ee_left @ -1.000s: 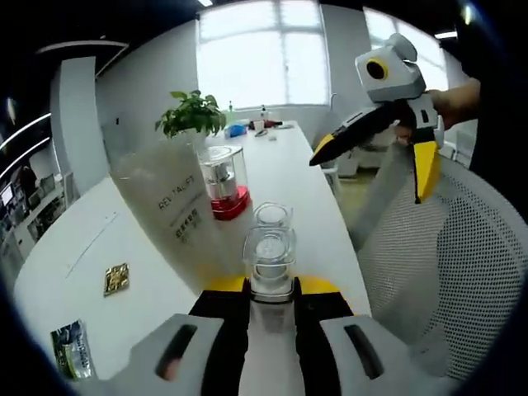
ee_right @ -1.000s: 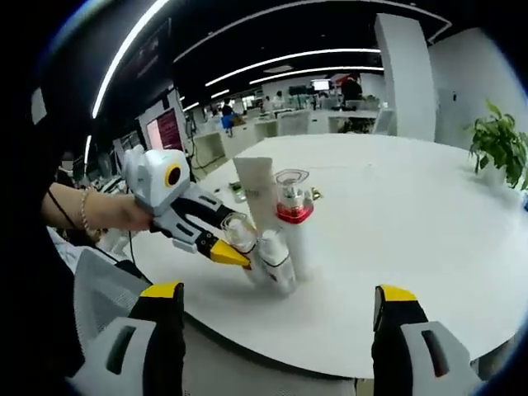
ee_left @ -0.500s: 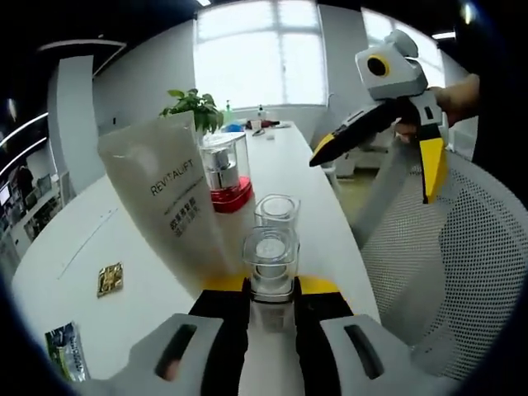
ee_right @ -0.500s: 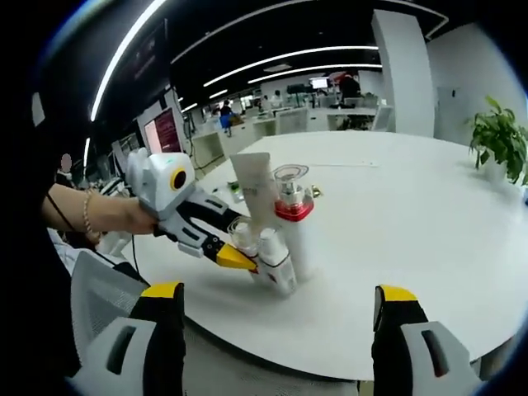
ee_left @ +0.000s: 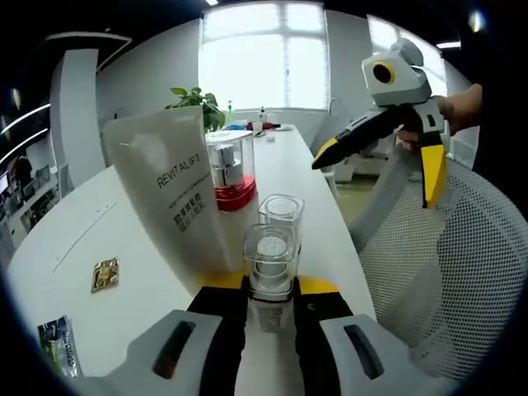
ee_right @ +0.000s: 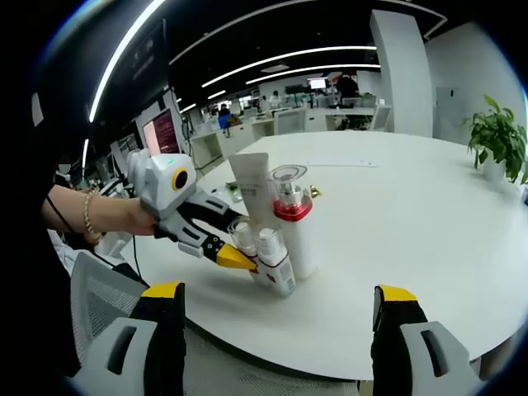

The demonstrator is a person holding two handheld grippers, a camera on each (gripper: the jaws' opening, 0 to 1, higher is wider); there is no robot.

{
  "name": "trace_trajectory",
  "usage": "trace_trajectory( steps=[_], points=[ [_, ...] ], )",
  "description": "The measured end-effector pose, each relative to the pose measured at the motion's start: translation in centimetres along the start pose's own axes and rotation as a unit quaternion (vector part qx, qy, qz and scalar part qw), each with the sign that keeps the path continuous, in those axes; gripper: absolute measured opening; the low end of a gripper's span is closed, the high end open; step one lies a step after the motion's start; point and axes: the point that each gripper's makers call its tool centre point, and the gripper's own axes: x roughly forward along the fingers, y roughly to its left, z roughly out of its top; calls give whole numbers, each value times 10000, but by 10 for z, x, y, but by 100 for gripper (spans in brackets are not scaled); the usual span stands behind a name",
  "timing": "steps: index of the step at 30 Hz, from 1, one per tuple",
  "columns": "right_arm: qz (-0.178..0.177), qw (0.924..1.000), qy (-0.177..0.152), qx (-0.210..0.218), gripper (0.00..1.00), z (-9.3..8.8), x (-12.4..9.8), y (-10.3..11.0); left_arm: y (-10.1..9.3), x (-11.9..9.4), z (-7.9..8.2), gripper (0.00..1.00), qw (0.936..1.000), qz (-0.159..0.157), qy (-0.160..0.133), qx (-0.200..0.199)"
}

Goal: Arrange the skincare products in the storage area until every visible bottle or jar stands upright without overlapping.

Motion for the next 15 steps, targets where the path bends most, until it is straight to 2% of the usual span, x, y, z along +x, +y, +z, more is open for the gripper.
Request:
trace_trajectory(
  steps=[15],
  points=[
    [15,10000,48,-7,98,-1,0,2,3,-5,-2,18,10000,39,10,57]
  ],
)
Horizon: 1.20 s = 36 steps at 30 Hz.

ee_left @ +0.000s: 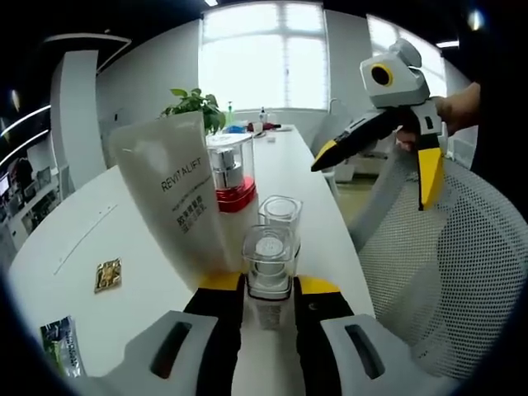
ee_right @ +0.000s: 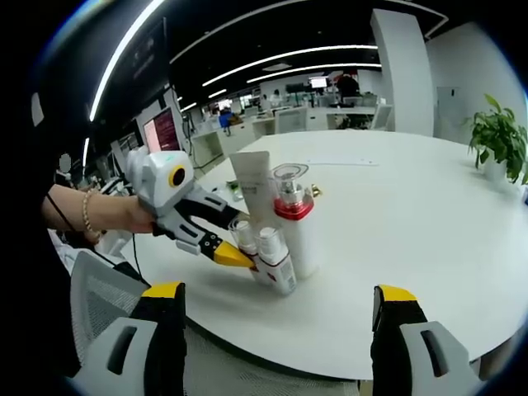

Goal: Arrange the skincare products in the storage area until every visible bottle or jar stands upright without overlapping.

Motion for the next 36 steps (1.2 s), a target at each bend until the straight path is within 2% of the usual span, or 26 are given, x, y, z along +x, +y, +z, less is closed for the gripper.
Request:
trace_trajectory(
  steps=[13,21,27,33,36],
  points=[
    [39,10000,7,-53,98,0,0,1,5,-15,0,20,9997,248,29,-14],
    [75,9999,-12,-94,99,0,0,2,6,-27,-6,22,9993,370,70,-69],
    [138,9998,-1,-169,99,0,0,5,7,-41,-6,27,9977,595,13,-327],
    [238,9993,57,-274,99,0,0,10,6,-64,-6,31,9932,917,-84,-707],
    [263,9992,73,-283,99,1,0,10,7,-75,-11,38,9898,1123,-76,-870]
  ],
)
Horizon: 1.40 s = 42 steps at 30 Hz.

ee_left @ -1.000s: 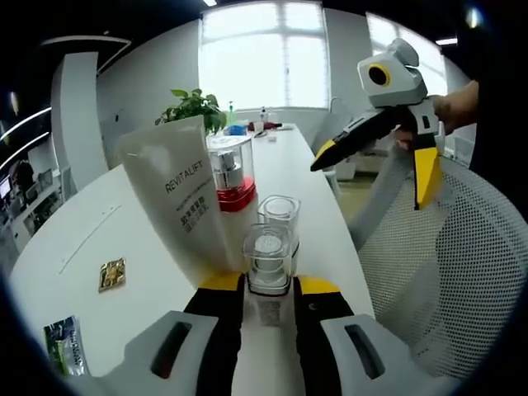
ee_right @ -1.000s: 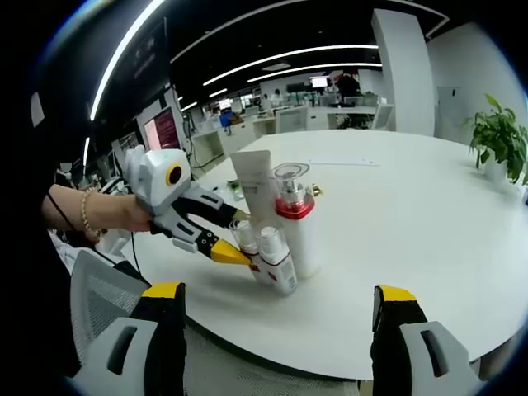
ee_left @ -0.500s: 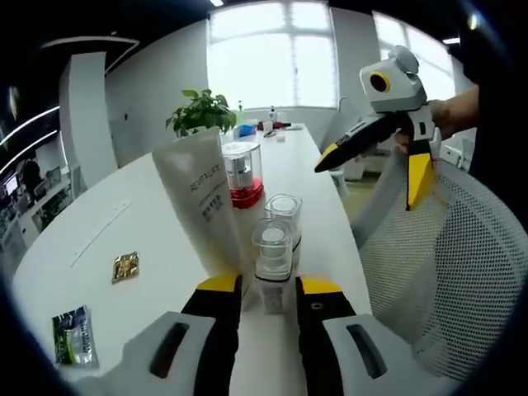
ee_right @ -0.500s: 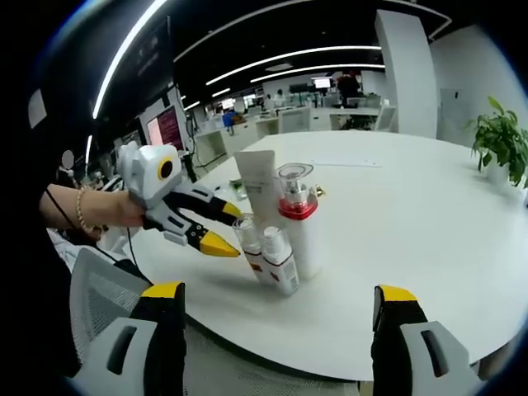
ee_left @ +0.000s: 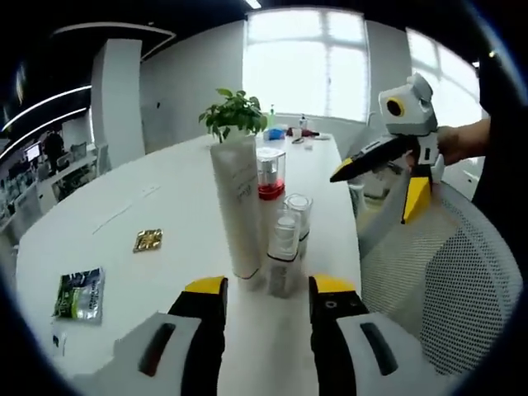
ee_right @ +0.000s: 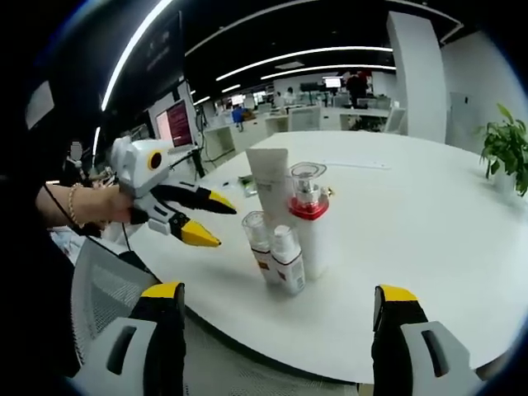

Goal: Arrange the skincare products in the storage area until every visible bottle or jar stands upright without overlapping.

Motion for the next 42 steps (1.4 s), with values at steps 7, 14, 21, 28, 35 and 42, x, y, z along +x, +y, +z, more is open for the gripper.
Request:
trace_trajectory(
  steps=[7,14,21,28,35,42],
  points=[
    [14,9998,-159,128,99,10,2,-8,11,-27,-10,56,9978,453,-8,-490],
    [73,9998,-195,-9,99,16,10,-6,19,-61,-18,65,9922,920,-62,-833],
    [126,9997,-143,-127,99,15,14,-3,22,-85,-30,75,9837,1329,-43,-1212],
    [134,9998,-126,-123,99,14,10,-8,23,-103,-36,87,9752,1672,-65,-1450],
    [91,9998,-169,-74,98,14,7,-12,22,-121,-36,97,9673,1889,-126,-1686],
    [83,9997,-206,-78,97,14,6,-12,16,-132,-38,99,9592,2050,-185,-1938]
  ],
)
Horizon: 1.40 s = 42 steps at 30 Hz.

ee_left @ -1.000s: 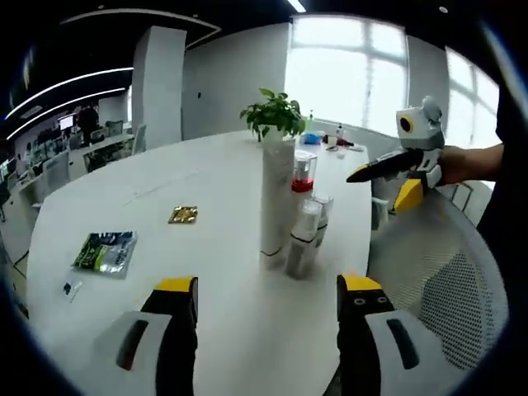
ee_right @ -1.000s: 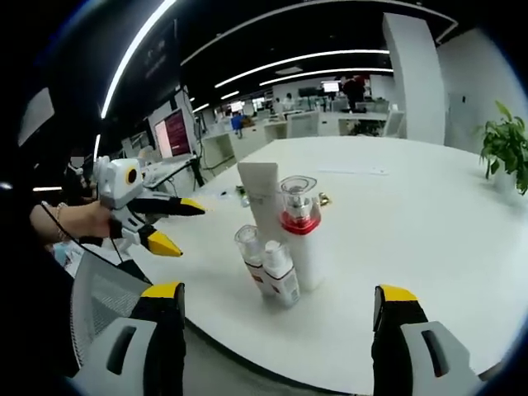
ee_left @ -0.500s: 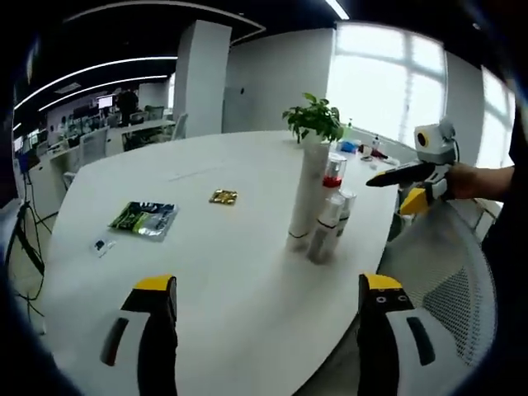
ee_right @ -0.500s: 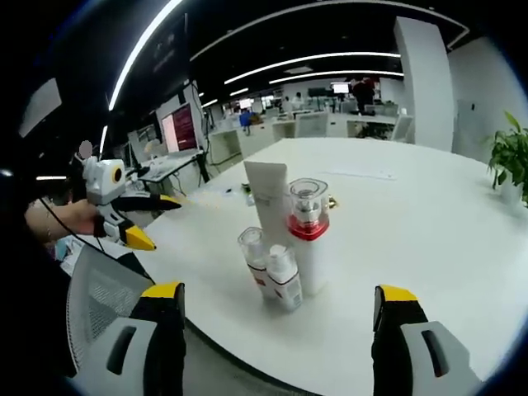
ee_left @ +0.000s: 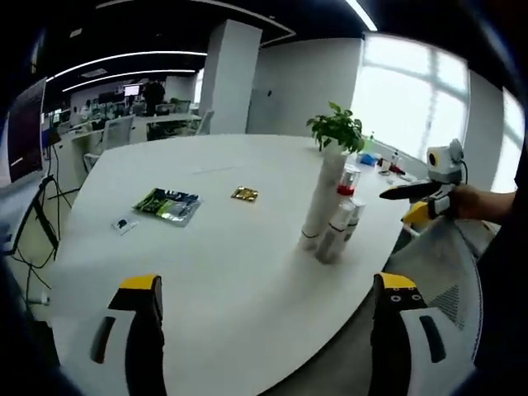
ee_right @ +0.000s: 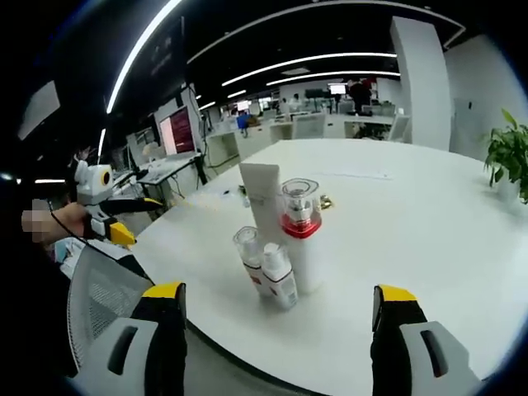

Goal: Arrange the skincare products in the storage area until every visible bottle or jar stands upright without overlapping.

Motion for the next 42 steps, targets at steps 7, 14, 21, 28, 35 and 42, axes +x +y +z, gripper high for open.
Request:
trace_trajectory(
  steps=[7,14,21,28,35,42],
  points=[
    [-65,9998,-152,53,96,1,-5,-1,-1,-8,-3,99,9999,126,-8,-97],
    [-156,9998,-150,37,93,-2,-3,-4,3,-11,-7,99,9996,221,-1,-181],
    [-154,9998,-95,-8,92,-4,-2,-2,5,-8,-8,98,9996,199,75,-166],
    [-172,9998,-113,51,92,-4,-3,-2,5,-5,-4,98,9998,153,72,-110],
    [-212,9997,-73,33,91,-5,-3,-3,1,0,-3,98,9998,87,177,20],
    [-237,9997,-71,34,91,-4,-3,-5,13,8,6,96,9999,125,112,22]
  ],
)
